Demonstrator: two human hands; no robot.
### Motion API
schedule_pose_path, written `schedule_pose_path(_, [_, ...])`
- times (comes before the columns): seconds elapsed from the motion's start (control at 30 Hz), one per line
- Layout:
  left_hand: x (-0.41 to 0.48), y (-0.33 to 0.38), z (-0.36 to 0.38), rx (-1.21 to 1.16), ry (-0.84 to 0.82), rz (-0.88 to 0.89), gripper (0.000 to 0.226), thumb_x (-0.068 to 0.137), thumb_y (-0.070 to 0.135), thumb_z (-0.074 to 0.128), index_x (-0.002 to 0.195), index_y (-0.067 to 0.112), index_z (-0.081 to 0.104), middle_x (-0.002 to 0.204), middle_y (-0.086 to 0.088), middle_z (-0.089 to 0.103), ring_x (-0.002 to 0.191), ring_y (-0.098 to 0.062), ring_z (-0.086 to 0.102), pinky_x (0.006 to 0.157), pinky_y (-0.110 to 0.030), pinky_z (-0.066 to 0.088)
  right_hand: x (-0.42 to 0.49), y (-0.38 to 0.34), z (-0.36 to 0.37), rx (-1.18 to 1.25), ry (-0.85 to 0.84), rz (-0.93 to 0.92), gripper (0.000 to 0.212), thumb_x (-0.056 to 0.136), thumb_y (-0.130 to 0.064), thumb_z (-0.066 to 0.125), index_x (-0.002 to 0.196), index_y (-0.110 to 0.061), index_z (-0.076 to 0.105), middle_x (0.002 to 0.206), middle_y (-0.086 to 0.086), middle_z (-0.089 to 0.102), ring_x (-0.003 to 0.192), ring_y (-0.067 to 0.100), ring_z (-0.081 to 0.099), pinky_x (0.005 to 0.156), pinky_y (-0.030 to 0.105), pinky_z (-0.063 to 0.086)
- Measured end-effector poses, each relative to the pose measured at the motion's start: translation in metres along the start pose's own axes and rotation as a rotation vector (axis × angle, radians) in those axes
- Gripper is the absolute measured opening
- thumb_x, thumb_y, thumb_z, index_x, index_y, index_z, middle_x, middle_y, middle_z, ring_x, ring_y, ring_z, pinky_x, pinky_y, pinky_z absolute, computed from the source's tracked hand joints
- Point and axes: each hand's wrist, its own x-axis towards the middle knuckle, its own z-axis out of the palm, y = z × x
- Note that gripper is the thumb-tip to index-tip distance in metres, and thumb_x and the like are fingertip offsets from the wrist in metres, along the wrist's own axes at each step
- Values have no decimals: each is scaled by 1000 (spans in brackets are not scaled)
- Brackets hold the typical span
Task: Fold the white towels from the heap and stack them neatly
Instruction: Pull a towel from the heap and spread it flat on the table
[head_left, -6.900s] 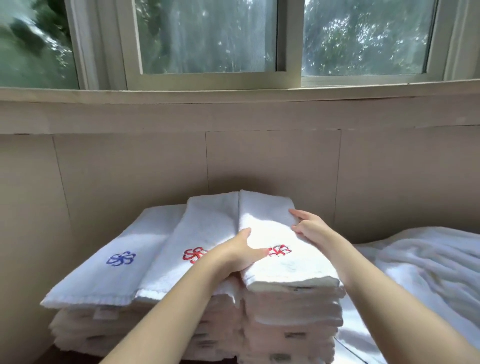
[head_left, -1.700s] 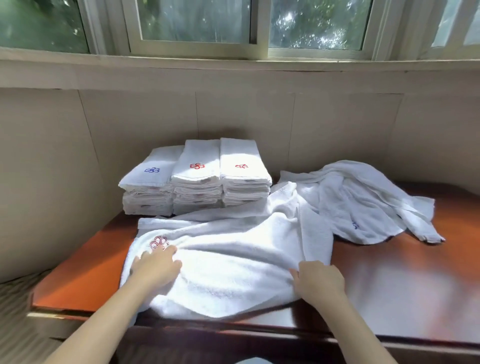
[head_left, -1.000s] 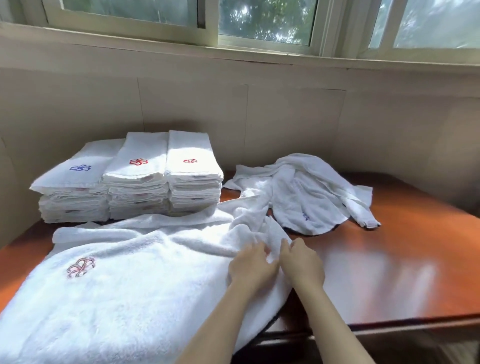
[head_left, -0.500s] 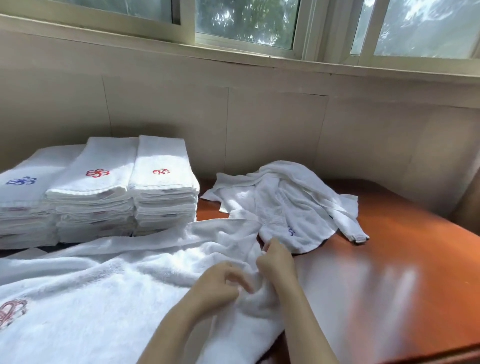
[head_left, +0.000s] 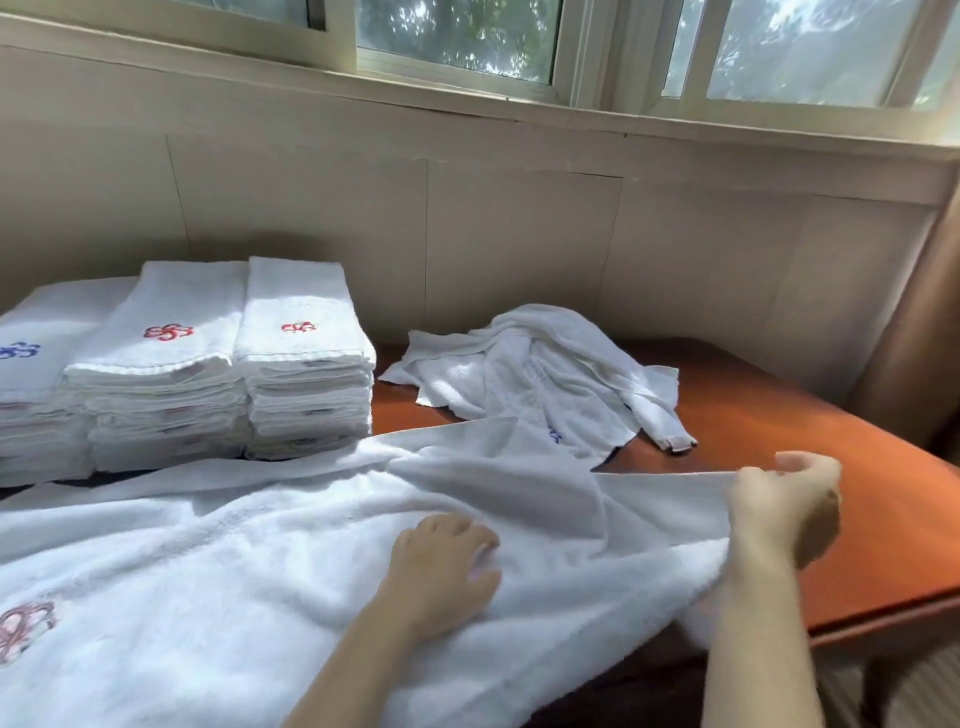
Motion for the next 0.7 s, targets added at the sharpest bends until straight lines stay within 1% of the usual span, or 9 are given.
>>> schedule_pose_path(0.07, [-4,11,3,-42,-54,85,36,89,47,49,124,40,51,142,13,37,136,-10,27,111,-34,17,0,-1,-8,-144,-2,-98,42,75,5,55,114,-10,54,119,17,54,110,38,48,72,31,32])
schedule_pose_path(0.13, [-4,16,4,-90,-102,156,38,79,54,51,114,39,58,136,14,42,132,-6,32,109,-33,19,-5,0,-3,-253,-78,-213,41,73,2,51,110,-14,56,119,17,54,111,40,45,86,38,37])
schedule_pose_path(0.2, [-5,17,-3,-190,-158,210,51,66,62,45,104,34,66,128,14,51,122,1,41,105,-26,26,-19,3,13,-317,-361,-283,38,76,0,47,109,-16,59,116,14,60,109,37,50,92,39,42])
schedule_pose_path(0.27, [-7,15,-12,-380,-234,202,42,71,53,58,96,22,73,118,9,61,105,6,50,96,-20,35,-46,9,30,-436,-716,-413,37,83,-3,45,114,-15,61,118,12,63,111,31,54,90,33,42])
schedule_pose_path(0.33, [-12,10,-20,-530,-252,111,23,78,34,66,87,14,74,101,-1,68,85,3,55,89,-26,44,-79,21,47,-599,-1017,-615,35,90,-11,45,122,-16,58,125,9,59,117,25,53,92,29,41])
schedule_pose_path(0.4, [-14,-1,-28,-443,-120,4,18,84,28,62,88,15,73,90,-3,66,83,-4,56,87,-33,45,-106,29,61,-771,-1235,-768,37,96,-21,40,132,-17,49,134,9,51,121,26,48,98,34,39])
schedule_pose_path(0.53, [-27,-43,-43,63,103,-349,34,92,34,45,125,28,51,126,1,47,122,-21,42,98,-35,35,-112,12,71,-938,-1286,-737,36,98,-35,37,120,-13,56,121,6,60,108,25,55,86,32,42])
schedule_pose_path(0.63, [-44,-74,-53,47,78,-571,39,92,37,42,131,29,43,132,-2,40,123,-26,36,99,-40,37,-108,8,65,-947,-1402,-614,34,99,-33,35,84,-14,58,99,8,66,73,19,59,59,26,41])
schedule_pose_path(0.7, [-50,-86,-58,38,44,-623,38,93,37,39,130,28,43,131,-4,39,123,-27,35,101,-42,38,-111,13,62,-900,-1318,-664,28,98,-24,37,76,-13,52,101,9,66,84,22,62,62,26,38])
